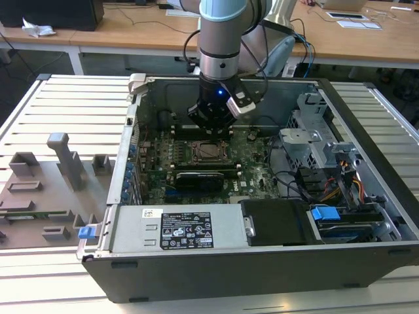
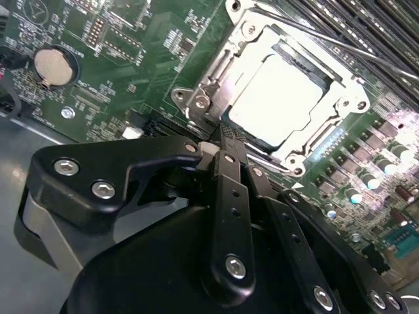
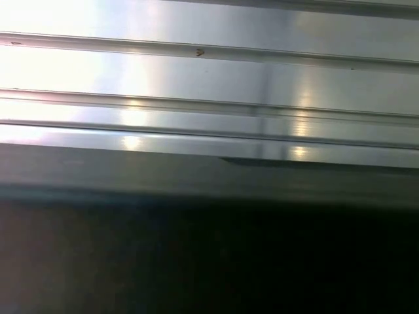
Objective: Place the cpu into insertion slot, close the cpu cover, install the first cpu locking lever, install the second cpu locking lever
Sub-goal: 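Install the first cpu locking lever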
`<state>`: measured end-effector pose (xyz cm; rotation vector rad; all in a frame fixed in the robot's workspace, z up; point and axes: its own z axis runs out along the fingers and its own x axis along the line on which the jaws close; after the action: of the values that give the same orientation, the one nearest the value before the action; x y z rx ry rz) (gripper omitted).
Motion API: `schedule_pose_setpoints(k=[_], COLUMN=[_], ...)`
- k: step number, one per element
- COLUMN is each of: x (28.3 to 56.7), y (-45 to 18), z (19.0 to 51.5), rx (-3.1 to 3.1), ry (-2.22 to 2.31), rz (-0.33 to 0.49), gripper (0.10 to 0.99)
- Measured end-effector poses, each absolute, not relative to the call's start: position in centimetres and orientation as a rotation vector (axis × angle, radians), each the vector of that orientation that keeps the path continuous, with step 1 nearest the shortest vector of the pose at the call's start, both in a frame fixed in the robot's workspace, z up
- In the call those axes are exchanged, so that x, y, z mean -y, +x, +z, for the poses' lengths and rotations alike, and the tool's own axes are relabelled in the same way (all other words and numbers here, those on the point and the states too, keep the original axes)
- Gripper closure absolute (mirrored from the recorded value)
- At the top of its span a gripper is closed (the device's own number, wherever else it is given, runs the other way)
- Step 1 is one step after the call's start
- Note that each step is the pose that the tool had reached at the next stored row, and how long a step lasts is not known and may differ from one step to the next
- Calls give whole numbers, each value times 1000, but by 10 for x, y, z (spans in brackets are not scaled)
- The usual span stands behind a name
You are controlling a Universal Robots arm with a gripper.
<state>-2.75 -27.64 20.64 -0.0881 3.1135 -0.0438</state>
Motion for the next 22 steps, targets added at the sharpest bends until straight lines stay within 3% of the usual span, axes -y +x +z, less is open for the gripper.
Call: schedule_pose_setpoints(k=[22], x=[274], y=[-23], z=[203], rx=[-3117], ry=[-95], rz=[-50], gripper=[980])
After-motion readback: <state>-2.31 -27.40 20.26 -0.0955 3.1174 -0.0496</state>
